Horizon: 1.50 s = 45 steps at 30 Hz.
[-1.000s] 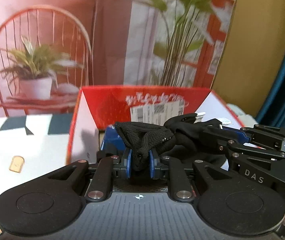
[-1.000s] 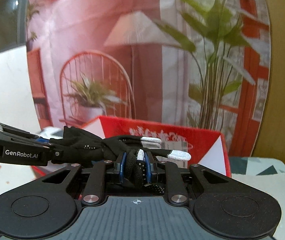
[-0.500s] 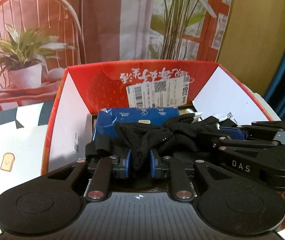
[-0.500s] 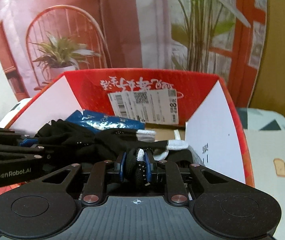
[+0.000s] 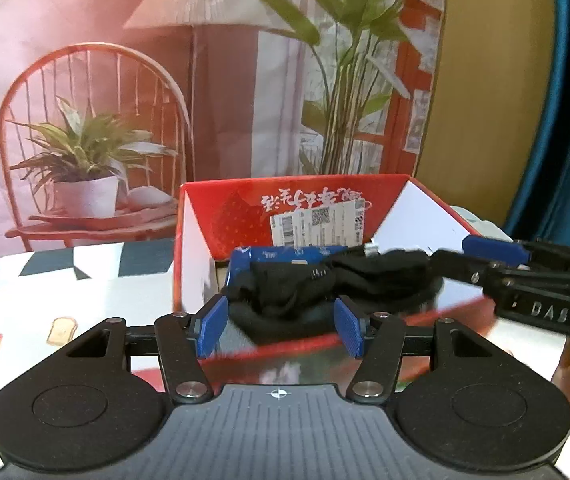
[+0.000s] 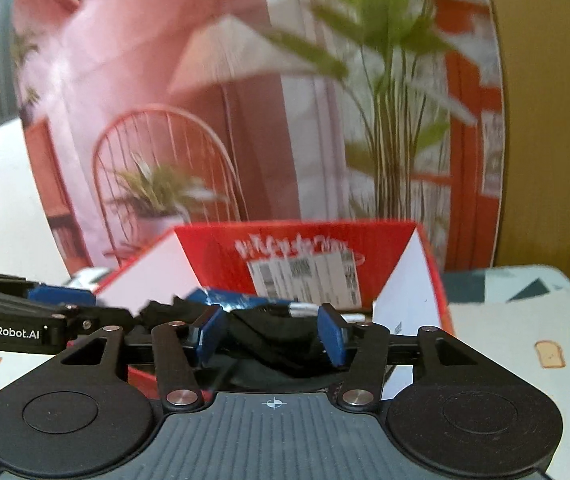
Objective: Organize soft objects
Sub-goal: 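Open both tools to drop the black glove into the red box, then grasp the white socks with the left tool while the right tool grasps them too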
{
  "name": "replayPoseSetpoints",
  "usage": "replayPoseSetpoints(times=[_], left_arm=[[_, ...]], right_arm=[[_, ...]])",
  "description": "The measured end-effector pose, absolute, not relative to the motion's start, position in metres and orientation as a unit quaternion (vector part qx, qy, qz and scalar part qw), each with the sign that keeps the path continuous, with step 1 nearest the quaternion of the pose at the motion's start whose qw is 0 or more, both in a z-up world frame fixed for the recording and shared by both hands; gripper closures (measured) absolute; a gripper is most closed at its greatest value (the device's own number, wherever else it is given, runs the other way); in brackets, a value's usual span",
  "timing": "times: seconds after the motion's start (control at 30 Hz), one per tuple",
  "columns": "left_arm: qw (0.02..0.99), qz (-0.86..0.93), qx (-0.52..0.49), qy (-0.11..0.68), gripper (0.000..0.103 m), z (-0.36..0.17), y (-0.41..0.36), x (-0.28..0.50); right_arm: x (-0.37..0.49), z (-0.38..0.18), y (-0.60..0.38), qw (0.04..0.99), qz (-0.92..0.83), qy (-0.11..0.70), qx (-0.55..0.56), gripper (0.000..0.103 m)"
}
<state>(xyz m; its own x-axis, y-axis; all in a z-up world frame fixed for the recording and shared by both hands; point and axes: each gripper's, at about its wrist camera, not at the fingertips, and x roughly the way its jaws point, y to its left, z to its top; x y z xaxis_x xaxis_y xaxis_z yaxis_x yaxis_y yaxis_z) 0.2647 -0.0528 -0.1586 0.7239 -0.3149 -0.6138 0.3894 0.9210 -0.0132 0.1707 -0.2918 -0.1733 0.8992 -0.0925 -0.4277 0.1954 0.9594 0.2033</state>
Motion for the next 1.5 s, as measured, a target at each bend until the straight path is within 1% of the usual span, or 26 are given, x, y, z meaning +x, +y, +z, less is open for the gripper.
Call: replayPoseSetpoints(times=[0.23, 0.43, 0.7, 0.8, 0.93, 0.97, 1.0, 1.03, 1.1, 1.13, 1.17, 1.2, 1.23, 1.27, 1.3, 1.33, 1.4, 1.5], left_arm=[[0.931, -0.190, 0.054, 0.308, 0.041, -0.169, -0.026, 0.205], [0.923, -0.175, 0.026, 0.341, 0.041, -0.201, -0.006, 0.173], [0.899, -0.174, 0.013, 0.402, 0.042, -0.248, 0.002, 0.159], [0.897, -0.170, 0.012, 0.408, 0.042, -0.256, 0.003, 0.160], [0.895, -0.171, 0.012, 0.411, 0.042, -0.262, -0.001, 0.162], [0.894, -0.172, 0.009, 0.414, 0.044, -0.265, -0.002, 0.163], [0.893, -0.171, 0.007, 0.417, 0.050, -0.267, -0.002, 0.163], [0.895, -0.166, 0.011, 0.414, 0.053, -0.268, -0.002, 0.162], [0.897, -0.159, 0.018, 0.411, 0.071, -0.268, -0.002, 0.160], [0.897, -0.160, 0.015, 0.412, 0.076, -0.268, 0.000, 0.161], [0.895, -0.165, 0.008, 0.415, 0.083, -0.267, 0.001, 0.161], [0.894, -0.167, 0.003, 0.417, 0.086, -0.267, 0.002, 0.161], [0.894, -0.166, 0.004, 0.416, 0.086, -0.267, 0.002, 0.160], [0.894, -0.165, 0.005, 0.416, 0.087, -0.267, 0.002, 0.160], [0.895, -0.163, 0.005, 0.415, 0.090, -0.267, 0.002, 0.160], [0.895, -0.162, 0.005, 0.415, 0.090, -0.266, 0.002, 0.159], [0.895, -0.157, 0.004, 0.417, 0.090, -0.264, 0.004, 0.159], [0.895, -0.148, -0.003, 0.420, 0.091, -0.260, 0.010, 0.158]], right_arm=[[0.120, -0.170, -0.272, 0.975, -0.071, 0.174, 0.120, 0.054], [0.080, -0.182, -0.256, 0.976, -0.070, 0.156, 0.132, 0.053], [0.054, -0.231, -0.258, 0.960, -0.114, 0.213, 0.140, 0.053], [0.047, -0.244, -0.264, 0.951, -0.140, 0.232, 0.151, 0.053], [0.043, -0.254, -0.276, 0.941, -0.171, 0.235, 0.171, 0.053], [0.044, -0.256, -0.279, 0.939, -0.175, 0.238, 0.175, 0.053], [0.044, -0.259, -0.281, 0.937, -0.179, 0.240, 0.180, 0.053], [0.045, -0.261, -0.283, 0.935, -0.182, 0.243, 0.185, 0.053], [0.047, -0.267, -0.285, 0.930, -0.189, 0.253, 0.189, 0.053], [0.049, -0.269, -0.287, 0.928, -0.189, 0.259, 0.191, 0.053], [0.050, -0.273, -0.287, 0.925, -0.187, 0.264, 0.197, 0.054], [0.049, -0.274, -0.289, 0.924, -0.186, 0.267, 0.201, 0.060], [0.049, -0.275, -0.289, 0.923, -0.186, 0.269, 0.204, 0.064], [0.048, -0.274, -0.289, 0.922, -0.187, 0.269, 0.203, 0.074], [0.048, -0.273, -0.290, 0.922, -0.188, 0.270, 0.203, 0.079], [0.047, -0.272, -0.290, 0.922, -0.184, 0.270, 0.207, 0.080], [0.045, -0.270, -0.289, 0.922, -0.175, 0.271, 0.214, 0.086], [0.044, -0.268, -0.285, 0.922, -0.164, 0.276, 0.217, 0.088]])
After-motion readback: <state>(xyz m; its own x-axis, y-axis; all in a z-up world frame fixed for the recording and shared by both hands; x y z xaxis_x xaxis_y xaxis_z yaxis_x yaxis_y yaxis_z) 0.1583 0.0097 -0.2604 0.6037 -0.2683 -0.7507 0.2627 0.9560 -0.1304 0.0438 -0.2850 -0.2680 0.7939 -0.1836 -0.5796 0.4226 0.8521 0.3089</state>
